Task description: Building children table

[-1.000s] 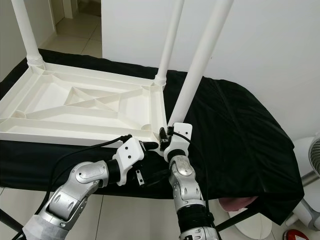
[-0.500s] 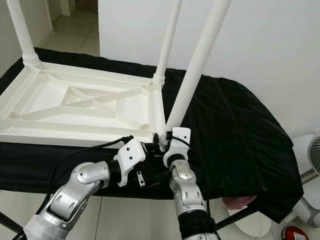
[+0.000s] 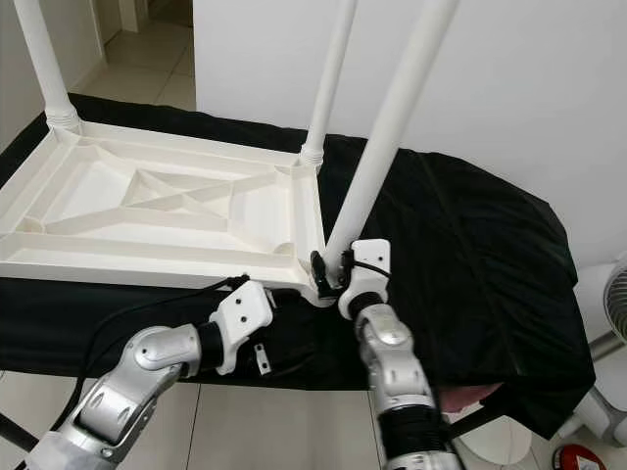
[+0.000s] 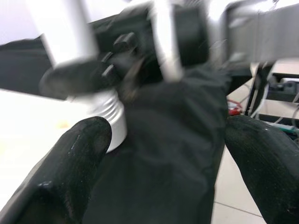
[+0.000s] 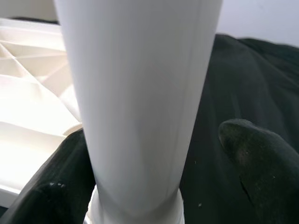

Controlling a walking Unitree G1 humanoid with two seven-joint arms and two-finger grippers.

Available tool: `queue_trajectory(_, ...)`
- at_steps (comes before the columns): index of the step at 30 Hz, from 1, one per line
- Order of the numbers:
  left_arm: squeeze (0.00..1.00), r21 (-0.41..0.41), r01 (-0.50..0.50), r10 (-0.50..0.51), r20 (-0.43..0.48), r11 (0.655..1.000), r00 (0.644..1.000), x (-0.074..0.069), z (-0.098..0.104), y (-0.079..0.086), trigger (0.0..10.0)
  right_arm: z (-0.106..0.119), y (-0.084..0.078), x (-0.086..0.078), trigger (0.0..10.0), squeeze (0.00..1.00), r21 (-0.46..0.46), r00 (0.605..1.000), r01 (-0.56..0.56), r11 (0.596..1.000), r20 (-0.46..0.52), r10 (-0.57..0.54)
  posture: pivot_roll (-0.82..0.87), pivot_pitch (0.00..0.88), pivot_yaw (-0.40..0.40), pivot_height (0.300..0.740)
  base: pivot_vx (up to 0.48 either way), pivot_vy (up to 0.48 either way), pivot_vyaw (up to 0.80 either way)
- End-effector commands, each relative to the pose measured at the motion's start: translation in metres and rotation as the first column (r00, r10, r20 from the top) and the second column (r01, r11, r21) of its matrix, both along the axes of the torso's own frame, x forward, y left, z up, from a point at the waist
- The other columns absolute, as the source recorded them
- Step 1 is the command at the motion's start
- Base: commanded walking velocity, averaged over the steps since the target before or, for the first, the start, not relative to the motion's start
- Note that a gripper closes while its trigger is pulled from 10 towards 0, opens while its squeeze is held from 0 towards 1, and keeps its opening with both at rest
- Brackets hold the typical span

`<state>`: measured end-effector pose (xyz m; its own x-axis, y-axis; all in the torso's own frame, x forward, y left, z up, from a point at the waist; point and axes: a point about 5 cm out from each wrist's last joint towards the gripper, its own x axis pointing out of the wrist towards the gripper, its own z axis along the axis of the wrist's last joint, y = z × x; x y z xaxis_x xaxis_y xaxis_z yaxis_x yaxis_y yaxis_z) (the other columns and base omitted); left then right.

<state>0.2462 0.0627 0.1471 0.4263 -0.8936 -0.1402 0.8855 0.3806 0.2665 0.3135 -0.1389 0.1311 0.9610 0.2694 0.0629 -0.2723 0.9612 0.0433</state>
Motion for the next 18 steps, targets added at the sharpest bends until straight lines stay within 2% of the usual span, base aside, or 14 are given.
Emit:
queue_trajectory(1, 0.00, 0.006, -0.016, 0.016, 0.008, 1.000, 1.000, 0.002, -0.001, 0.002, 10.0, 0.001, -0.007, -0.003, 10.0, 0.00, 0.002, 1.000, -0.025, 1.000, 0.015, 0.025, 0.04, 0.000, -0.173, 0.740, 0.000, 0.000, 0.00)
queue_trajectory(4, 0.00, -0.010, -0.052, 0.052, 0.010, 0.999, 0.999, 0.007, 0.002, 0.009, 10.0, 0.003, -0.015, -0.006, 10.0, 0.00, -0.031, 0.995, -0.100, 0.995, 0.026, 0.100, 0.03, 0.000, -0.167, 0.740, 0.000, 0.000, 0.00)
queue_trajectory(8, 0.00, -0.019, -0.068, 0.068, 0.013, 0.997, 0.998, 0.009, 0.004, 0.013, 10.0, 0.003, -0.018, -0.007, 10.0, 0.00, -0.054, 0.990, -0.134, 0.990, 0.030, 0.136, 0.03, 0.000, -0.164, 0.740, 0.000, 0.000, 0.00)
queue_trajectory(10, 0.00, -0.035, -0.094, 0.095, 0.022, 0.995, 0.995, 0.012, 0.007, 0.017, 10.0, 0.000, -0.024, -0.009, 10.0, 0.00, -0.086, 0.969, -0.241, 0.967, 0.032, 0.245, 0.03, 0.000, -0.153, 0.740, 0.000, 0.000, 0.00)
queue_trajectory(11, 0.00, -0.035, -0.094, 0.095, 0.022, 0.995, 0.995, 0.012, 0.007, 0.017, 10.0, 0.000, -0.024, -0.009, 10.0, 0.00, -0.086, 0.969, -0.241, 0.967, 0.032, 0.245, 0.03, 0.000, -0.153, 0.740, 0.000, 0.000, 0.00)
queue_trajectory(13, 0.00, -0.053, -0.098, 0.100, 0.025, 0.994, 0.995, 0.013, 0.012, 0.017, 10.0, -0.002, -0.024, -0.006, 10.0, 0.00, -0.093, 0.943, -0.330, 0.940, 0.023, 0.333, 0.03, 0.000, -0.145, 0.740, 0.000, 0.000, 0.00)
queue_trajectory(17, 0.00, -0.058, -0.097, 0.098, 0.028, 0.994, 0.995, 0.013, 0.013, 0.016, 10.0, -0.003, -0.023, -0.004, 10.0, 0.00, -0.090, 0.935, -0.350, 0.932, 0.020, 0.353, 0.03, 0.000, -0.145, 0.740, 0.000, 0.000, 0.00)
queue_trajectory(18, 0.00, -0.067, -0.095, 0.098, 0.031, 0.993, 0.995, 0.013, 0.015, 0.015, 10.0, -0.003, -0.019, 0.001, 10.0, 0.00, -0.092, 0.922, -0.384, 0.919, 0.010, 0.386, 0.04, 0.000, -0.144, 0.740, 0.000, 0.000, 0.00)
